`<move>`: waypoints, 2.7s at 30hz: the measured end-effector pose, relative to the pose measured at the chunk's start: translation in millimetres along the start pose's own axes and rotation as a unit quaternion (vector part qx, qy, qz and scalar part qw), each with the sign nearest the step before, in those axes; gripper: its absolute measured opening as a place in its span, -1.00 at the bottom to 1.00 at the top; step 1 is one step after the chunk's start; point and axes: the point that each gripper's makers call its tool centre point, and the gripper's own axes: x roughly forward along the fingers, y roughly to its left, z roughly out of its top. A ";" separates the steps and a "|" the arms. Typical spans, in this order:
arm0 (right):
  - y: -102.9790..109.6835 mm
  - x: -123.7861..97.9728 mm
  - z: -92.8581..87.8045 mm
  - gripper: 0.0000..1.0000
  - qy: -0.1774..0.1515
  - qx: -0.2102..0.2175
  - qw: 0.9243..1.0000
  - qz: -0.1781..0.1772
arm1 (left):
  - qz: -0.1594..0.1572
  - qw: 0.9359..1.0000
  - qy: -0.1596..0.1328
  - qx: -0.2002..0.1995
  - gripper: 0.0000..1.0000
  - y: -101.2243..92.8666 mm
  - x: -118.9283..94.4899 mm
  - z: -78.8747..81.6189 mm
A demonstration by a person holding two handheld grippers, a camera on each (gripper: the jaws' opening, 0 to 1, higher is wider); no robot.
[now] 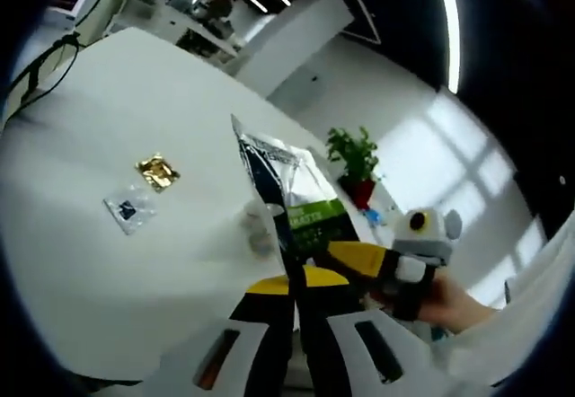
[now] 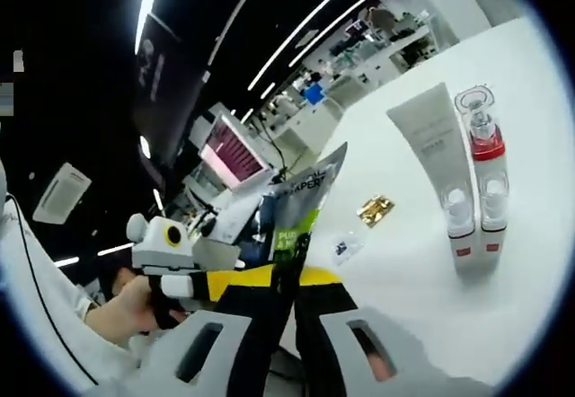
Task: Arrange the skincare products in the storage area until every visible bottle or jar stands upright without overlapping.
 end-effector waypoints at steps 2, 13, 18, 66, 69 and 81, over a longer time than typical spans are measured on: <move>2.3 -0.6 0.7 -0.77 -0.005 -0.002 1.000 0.011 | -0.006 1.000 -0.001 -0.011 -1.00 0.7 0.2 0.3; 11.4 -0.6 -3.7 0.12 0.016 -0.068 0.997 0.037 | -0.005 1.000 0.000 -0.014 -1.00 3.7 10.1 0.7; 13.6 0.5 -7.0 0.44 0.026 -0.085 0.995 0.045 | 0.000 1.000 0.008 -0.008 -1.00 7.0 15.1 -1.9; -41.6 -45.9 -18.3 0.99 0.056 -0.189 0.979 -0.049 | 0.046 0.995 0.071 -0.043 -1.00 72.1 88.5 -29.3; -43.2 -47.3 -17.8 0.99 0.055 -0.185 0.980 -0.052 | 0.055 0.994 0.080 -0.041 -1.00 78.9 93.7 -32.6; -48.9 -52.5 -11.3 0.99 0.047 -0.171 0.983 -0.052 | 0.123 0.986 0.109 -0.022 -1.00 103.8 103.9 -40.4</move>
